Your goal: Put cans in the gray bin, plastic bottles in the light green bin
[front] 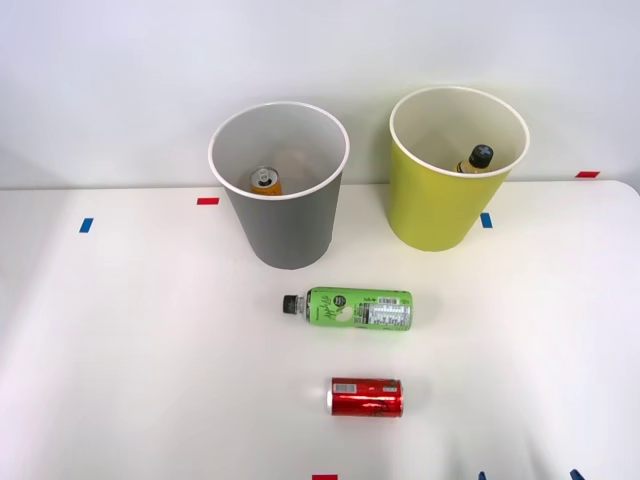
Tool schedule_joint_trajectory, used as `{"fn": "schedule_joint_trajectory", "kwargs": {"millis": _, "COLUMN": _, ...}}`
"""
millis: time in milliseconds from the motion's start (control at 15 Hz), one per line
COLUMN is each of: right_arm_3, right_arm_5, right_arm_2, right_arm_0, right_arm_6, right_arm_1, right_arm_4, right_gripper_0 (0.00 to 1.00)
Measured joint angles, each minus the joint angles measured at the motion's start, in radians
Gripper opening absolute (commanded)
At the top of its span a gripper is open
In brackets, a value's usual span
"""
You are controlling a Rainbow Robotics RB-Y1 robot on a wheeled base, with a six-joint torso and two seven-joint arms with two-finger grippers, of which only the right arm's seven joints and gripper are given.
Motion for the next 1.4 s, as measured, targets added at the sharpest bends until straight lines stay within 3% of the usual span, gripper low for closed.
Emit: {"fn": "schedule_joint_trajectory", "kwargs": {"millis": 1400, "right_arm_3": 0.0, "right_arm_5": 0.0, "right_arm_2": 0.0, "right_arm_0": 0.0, "right_arm_6": 0.0, "right_arm_1": 0.0, "right_arm_4": 0.0, "right_gripper_0": 0.97}}
